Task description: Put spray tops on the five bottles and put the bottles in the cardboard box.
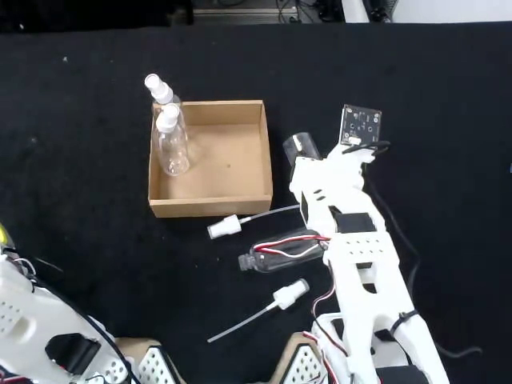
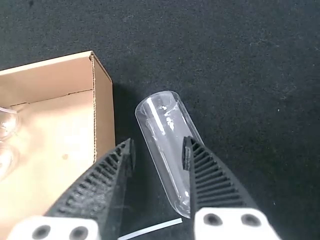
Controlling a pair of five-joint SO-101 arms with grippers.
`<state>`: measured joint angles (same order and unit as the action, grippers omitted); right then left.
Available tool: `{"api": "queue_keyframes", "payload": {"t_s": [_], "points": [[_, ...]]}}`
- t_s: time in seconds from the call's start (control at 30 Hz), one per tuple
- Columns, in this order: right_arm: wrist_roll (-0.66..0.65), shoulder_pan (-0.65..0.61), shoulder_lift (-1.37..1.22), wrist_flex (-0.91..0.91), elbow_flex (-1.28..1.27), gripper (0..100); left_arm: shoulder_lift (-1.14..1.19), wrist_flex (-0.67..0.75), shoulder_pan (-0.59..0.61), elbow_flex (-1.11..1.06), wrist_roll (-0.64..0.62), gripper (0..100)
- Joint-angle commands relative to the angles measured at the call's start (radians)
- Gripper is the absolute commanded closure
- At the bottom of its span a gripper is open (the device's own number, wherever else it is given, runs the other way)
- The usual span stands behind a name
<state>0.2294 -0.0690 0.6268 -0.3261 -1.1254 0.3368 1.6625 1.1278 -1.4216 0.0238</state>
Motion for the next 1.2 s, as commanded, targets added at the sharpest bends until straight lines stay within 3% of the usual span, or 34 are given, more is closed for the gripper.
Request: {"api": "queue_keyframes", "payload": {"t_s": [0.0, 0.23, 0.53, 0.67, 0.9, 0.97, 1.07, 1.17], "points": [[-0.002, -0.011, 0.031, 0.026, 0.004, 86.4, -0.029, 0.034, 0.005, 0.028, 0.017, 66], [-0.002, -0.011, 0.031, 0.026, 0.004, 86.4, -0.023, 0.032, 0.005, 0.025, 0.018, 68], [-0.002, -0.009, 0.031, 0.026, 0.005, 86.4, -0.023, 0.032, 0.004, 0.019, 0.02, 93], [-0.002, -0.009, 0.031, 0.026, 0.005, 86.4, -0.021, 0.032, 0.004, 0.018, 0.02, 92], [-0.002, -0.009, 0.031, 0.026, 0.005, 86.4, -0.021, 0.032, 0.012, 0.018, 0.017, 75], [-0.002, -0.009, 0.031, 0.026, 0.005, 86.4, -0.021, 0.032, 0.012, 0.018, 0.014, 80], [-0.002, -0.009, 0.031, 0.026, 0.005, 86.4, -0.021, 0.032, 0.007, 0.016, 0.015, 96], [-0.002, -0.009, 0.031, 0.026, 0.007, 86.4, -0.032, 0.032, -0.007, -0.002, 0.012, 95]]}}
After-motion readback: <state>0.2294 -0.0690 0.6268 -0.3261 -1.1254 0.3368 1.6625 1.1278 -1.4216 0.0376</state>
